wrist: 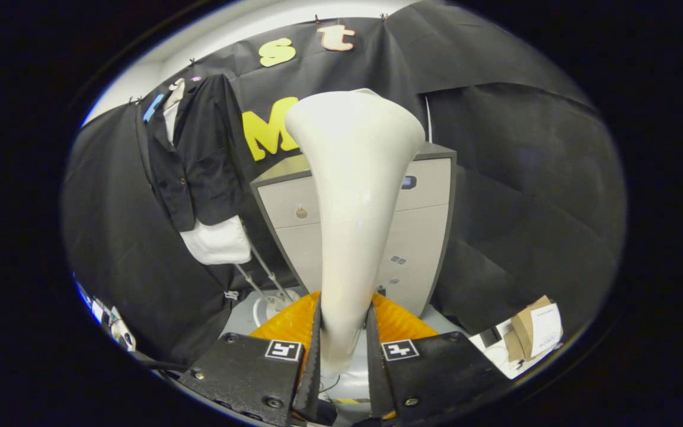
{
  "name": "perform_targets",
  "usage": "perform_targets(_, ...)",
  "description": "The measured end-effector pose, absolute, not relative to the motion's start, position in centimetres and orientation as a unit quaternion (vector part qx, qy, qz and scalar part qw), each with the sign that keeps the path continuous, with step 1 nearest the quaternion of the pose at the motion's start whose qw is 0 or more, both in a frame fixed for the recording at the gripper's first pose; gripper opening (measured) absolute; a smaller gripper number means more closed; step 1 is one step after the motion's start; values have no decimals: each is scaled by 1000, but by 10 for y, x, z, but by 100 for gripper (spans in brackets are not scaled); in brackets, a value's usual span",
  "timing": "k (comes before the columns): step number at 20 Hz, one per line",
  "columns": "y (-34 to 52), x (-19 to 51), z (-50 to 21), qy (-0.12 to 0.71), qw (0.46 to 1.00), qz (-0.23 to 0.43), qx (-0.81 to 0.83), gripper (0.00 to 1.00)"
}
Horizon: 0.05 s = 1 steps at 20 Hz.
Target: Iron the clothes twice with a garment steamer, once on the left side and once on the right side.
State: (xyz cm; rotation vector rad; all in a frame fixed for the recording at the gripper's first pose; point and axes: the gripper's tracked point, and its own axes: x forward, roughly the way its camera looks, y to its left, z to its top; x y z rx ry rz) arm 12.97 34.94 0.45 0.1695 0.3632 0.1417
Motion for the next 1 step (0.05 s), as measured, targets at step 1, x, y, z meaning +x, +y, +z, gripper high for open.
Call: perform_targets(1, 350, 130, 4, 180, 978, 71, 83, 36)
